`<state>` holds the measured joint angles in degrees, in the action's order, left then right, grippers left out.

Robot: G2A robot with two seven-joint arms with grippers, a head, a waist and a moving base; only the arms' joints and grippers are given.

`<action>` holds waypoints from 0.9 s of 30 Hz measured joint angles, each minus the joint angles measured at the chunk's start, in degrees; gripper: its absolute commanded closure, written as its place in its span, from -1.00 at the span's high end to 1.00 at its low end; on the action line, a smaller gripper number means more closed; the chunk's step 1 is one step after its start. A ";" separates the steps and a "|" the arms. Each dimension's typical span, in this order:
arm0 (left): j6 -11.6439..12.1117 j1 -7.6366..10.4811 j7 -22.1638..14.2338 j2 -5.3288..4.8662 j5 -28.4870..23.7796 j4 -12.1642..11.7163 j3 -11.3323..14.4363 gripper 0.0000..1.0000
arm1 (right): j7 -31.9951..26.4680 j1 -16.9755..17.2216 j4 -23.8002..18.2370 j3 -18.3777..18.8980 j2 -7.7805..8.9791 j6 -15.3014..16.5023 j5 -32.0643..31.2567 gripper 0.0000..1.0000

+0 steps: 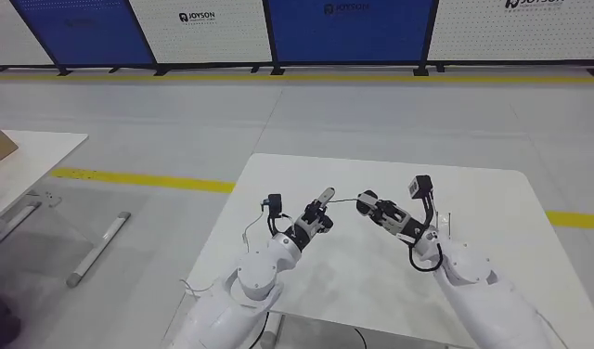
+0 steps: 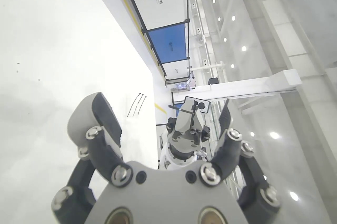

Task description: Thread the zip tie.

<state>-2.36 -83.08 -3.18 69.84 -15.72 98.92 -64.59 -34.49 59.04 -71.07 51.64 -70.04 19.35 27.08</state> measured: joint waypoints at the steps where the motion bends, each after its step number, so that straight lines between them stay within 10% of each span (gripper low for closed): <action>1: 1.87 -0.09 0.03 0.11 -0.12 0.04 0.38 1.00 | -0.01 0.13 0.06 -0.03 -0.11 0.10 0.07 -1.00; 20: 5.76 1.99 1.03 1.04 -0.55 -1.78 2.99 1.00 | -0.57 0.07 0.50 -0.17 -0.35 0.06 0.50 -1.00; 24: 6.45 2.99 1.82 1.37 -0.81 -3.21 3.45 -0.04 | -0.57 0.07 0.50 -0.17 -0.35 0.06 0.50 -1.00; 27: 6.56 3.50 2.15 1.56 -0.41 -3.95 3.86 -0.22 | -0.57 0.07 0.50 -0.17 -0.35 0.06 0.50 -1.00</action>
<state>4.20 -79.58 -1.03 71.40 -16.13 94.97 -60.73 -35.05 59.11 -70.57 51.47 -70.39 19.42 27.57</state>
